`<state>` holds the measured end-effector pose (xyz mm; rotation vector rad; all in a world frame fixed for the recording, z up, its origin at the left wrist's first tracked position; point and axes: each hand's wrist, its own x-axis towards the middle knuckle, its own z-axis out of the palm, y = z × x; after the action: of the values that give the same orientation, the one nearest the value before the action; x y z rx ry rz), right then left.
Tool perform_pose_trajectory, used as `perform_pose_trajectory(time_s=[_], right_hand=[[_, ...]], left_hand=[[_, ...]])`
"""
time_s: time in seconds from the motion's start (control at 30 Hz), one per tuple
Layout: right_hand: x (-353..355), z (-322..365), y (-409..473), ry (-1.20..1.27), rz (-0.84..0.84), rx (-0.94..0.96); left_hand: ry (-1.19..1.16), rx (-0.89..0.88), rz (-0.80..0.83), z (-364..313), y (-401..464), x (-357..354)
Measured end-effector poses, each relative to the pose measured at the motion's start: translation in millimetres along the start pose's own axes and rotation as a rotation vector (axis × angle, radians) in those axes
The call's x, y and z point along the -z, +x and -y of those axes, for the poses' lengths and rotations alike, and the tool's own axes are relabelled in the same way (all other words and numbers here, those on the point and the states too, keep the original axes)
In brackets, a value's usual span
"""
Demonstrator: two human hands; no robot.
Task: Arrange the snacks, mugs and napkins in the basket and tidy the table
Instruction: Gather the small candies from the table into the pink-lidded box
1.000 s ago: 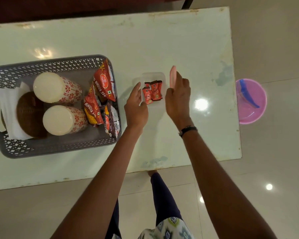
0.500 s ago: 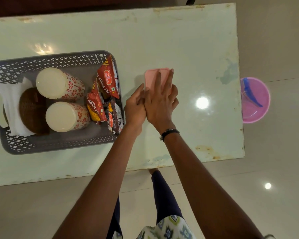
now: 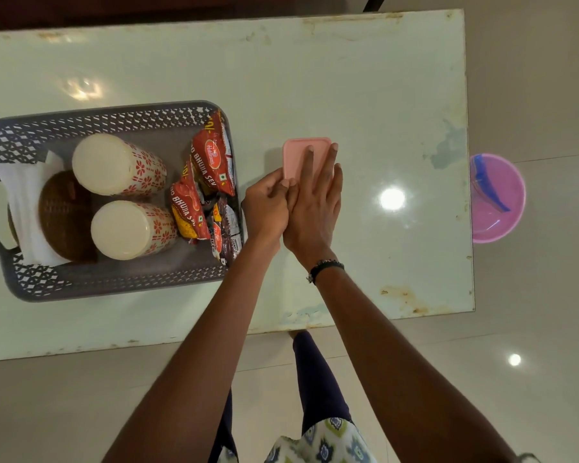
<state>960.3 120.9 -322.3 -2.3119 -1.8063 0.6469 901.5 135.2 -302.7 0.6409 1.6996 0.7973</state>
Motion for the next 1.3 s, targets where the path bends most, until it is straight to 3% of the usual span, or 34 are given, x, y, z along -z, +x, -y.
perform_pose_trajectory(time_s=[0.23, 0.4, 0.53, 0.63, 0.8, 0.97, 1.17, 1.3], right_hand=[[6, -4, 2, -0.11, 0.051, 0.05], [30, -18, 5, 0.176, 0.109, 0.16], [45, -48, 10, 0.734, 0.042, -0.117], [48, -62, 12, 0.833, 0.113, -0.291], [51, -65, 21, 0.953, 0.237, -0.383], [47, -53, 23, 0.902, 0.35, -0.356], [37, -35, -2, 0.827, 0.36, -0.278], [36, -23, -8, 0.81, 0.372, -0.229]], left_hand=[[0.101, -0.017, -0.128, -9, -1, -12], [0.41, -0.152, -0.161, -15, -6, -11], [0.661, -0.248, -0.166, -16, -11, -14], [0.774, -0.369, -0.148, -5, -13, -16], [1.096, -0.719, -0.074, 15, -30, -9], [1.322, -0.656, -0.113, 24, -44, 1], [1.68, -0.621, -0.146, 20, -54, 7], [1.746, -0.518, -0.149, 16, -55, 9]])
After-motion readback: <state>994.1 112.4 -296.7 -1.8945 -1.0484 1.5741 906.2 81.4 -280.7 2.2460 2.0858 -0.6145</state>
